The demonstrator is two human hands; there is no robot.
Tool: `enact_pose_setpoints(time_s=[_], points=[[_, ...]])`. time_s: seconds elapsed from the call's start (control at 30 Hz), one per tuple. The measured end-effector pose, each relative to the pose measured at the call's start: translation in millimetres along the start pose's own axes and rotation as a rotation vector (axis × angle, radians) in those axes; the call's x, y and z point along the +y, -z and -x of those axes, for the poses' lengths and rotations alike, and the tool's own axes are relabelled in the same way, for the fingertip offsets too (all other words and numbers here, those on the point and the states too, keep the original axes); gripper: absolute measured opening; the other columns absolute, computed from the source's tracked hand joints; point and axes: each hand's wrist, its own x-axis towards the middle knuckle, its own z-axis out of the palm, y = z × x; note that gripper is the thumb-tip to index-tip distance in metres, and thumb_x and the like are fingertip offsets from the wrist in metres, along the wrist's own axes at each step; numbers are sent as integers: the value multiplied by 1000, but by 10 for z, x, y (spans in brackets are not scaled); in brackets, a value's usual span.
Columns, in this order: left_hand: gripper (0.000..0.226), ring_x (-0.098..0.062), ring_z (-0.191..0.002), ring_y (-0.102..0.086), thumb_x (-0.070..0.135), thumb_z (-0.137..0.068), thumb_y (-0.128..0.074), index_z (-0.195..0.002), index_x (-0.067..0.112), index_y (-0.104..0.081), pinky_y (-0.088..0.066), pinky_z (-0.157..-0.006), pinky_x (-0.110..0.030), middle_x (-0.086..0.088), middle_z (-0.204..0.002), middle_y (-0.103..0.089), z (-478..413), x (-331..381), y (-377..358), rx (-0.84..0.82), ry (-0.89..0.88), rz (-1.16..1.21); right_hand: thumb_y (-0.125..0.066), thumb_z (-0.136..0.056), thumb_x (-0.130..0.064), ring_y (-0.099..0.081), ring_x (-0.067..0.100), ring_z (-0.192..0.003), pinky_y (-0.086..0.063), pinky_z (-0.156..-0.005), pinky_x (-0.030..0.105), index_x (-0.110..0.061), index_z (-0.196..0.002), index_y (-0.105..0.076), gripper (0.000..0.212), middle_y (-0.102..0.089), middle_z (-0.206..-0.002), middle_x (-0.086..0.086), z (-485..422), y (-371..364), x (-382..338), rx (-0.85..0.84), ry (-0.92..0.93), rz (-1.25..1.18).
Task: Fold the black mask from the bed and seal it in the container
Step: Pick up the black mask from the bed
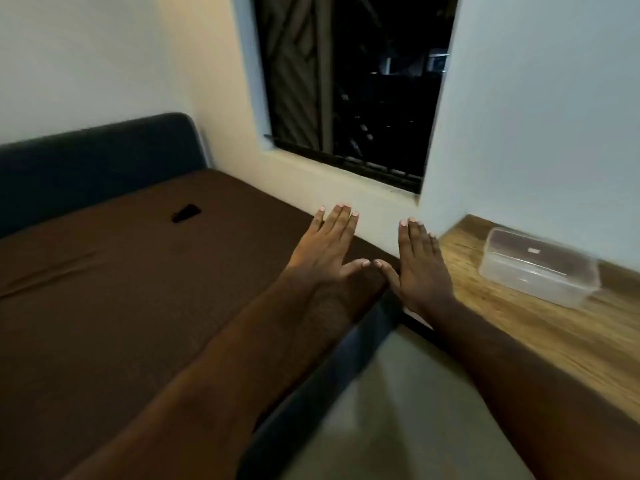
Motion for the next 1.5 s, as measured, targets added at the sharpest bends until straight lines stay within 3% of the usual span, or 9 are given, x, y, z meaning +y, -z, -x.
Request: enact_pose_setpoints(time_s=[0.17, 0.33, 0.6, 0.77, 0.97, 1.1, 1.3, 1.5], points=[[91, -28, -149, -3, 71, -89, -16, -151, 5, -6, -2, -120, -49, -18, -160, -10, 931, -803, 162, 39, 276, -95, -20, -95, -67, -2, 29, -151, -2, -121, 44, -8, -155, -5, 86, -7, -163, 17, -200, 44, -1169, -15, 240, -99], [92, -27, -149, -1, 72, -89, -14, -151, 5, -5, -2, -120, -49, -17, -161, -6, 1740, -1328, 225, -13, 448, -153, -16, -94, -70, 8, 25, -151, 5, -120, 41, -11, -155, 5, 87, 4, -164, 13, -181, 20, -2046, -60, 366, -116], [91, -26, -149, -1, 72, -89, -13, -151, 6, -4, -2, -120, -49, -16, -161, -6, 2681, -1690, 272, -46, 542, -172, -14, -93, -70, 10, 25, -151, 10, -118, 40, -8, -155, 4, 89, 4, -164, 14, -22, -110, -2924, -63, 477, -141], [91, -26, -149, -4, 72, -89, -14, -151, 6, -8, -4, -120, -48, -16, -160, -10, 3130, -1801, 256, -85, 605, -180, -17, -94, -69, 7, 26, -151, 5, -120, 42, -8, -155, 2, 88, 2, -164, 15, 135, -224, -3340, -94, 570, -202], [92, -27, -148, -10, 72, -88, -19, -150, 5, -15, -8, -120, -49, -17, -159, -18, 3773, -1732, 78, -145, 733, -143, -25, -94, -68, -8, 31, -151, -9, -120, 47, -5, -154, -13, 88, -14, -162, 19, 431, -544, -3763, -110, 732, -241], [92, -29, -148, -13, 71, -88, -22, -150, 3, -18, -6, -118, -48, -19, -157, -22, 4184, -1611, 24, -184, 823, -151, -20, -93, -69, -2, 30, -151, -6, -122, 48, -6, -155, -7, 89, -9, -163, 18, 654, -740, -4081, -172, 822, -280], [93, -28, -148, -8, 72, -88, -9, -151, 4, -11, -1, -119, -46, -18, -159, -15, 4683, -1607, 61, -224, 907, -185, -19, -93, -68, 0, 31, -151, 1, -120, 45, -4, -154, -6, 90, -7, -163, 19, 954, -787, -4566, -201, 891, -360], [91, -29, -148, -13, 70, -89, -20, -150, 3, -17, -4, -118, -46, -19, -158, -20, 4939, -1883, 113, -163, 913, -212, -25, -94, -68, -1, 31, -151, 1, -120, 45, -5, -155, -7, 89, -8, -163, 19, 1031, -740, -4989, -165, 874, -366]])
